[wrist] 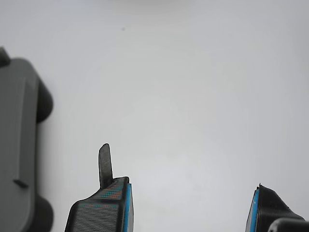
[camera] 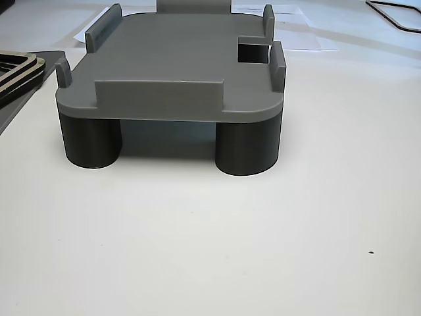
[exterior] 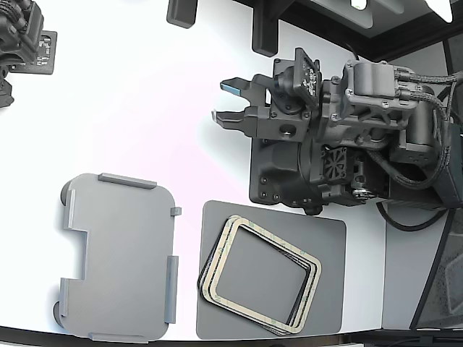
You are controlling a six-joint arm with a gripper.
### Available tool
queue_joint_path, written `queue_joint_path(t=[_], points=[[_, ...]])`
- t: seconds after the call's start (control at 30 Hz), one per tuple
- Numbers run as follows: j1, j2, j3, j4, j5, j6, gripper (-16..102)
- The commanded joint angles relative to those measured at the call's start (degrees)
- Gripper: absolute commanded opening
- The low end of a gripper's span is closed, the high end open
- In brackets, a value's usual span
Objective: Move top rectangular frame to the holder.
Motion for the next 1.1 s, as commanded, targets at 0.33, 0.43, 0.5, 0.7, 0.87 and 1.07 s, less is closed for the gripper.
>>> queue_joint_path(t=[0.33,0.43,0.5,0.7,0.87,1.07], points=[[-0.7,1.1,-1.4,-0.4,-0.2,-0.7,100],[-0.7,1.2,-1.3,-0.4,-0.2,-0.7,100],[-0.7,1.2,-1.3,-0.3,-0.1,-0.7,100],[0.4,-1.9,-8.3,-0.4,1.5,-1.1,100],[6.9,-15.2,-22.7,4.5,6.1,0.5,100],[22.2,-27.4,-35.5,12.7,13.2,12.0,100]])
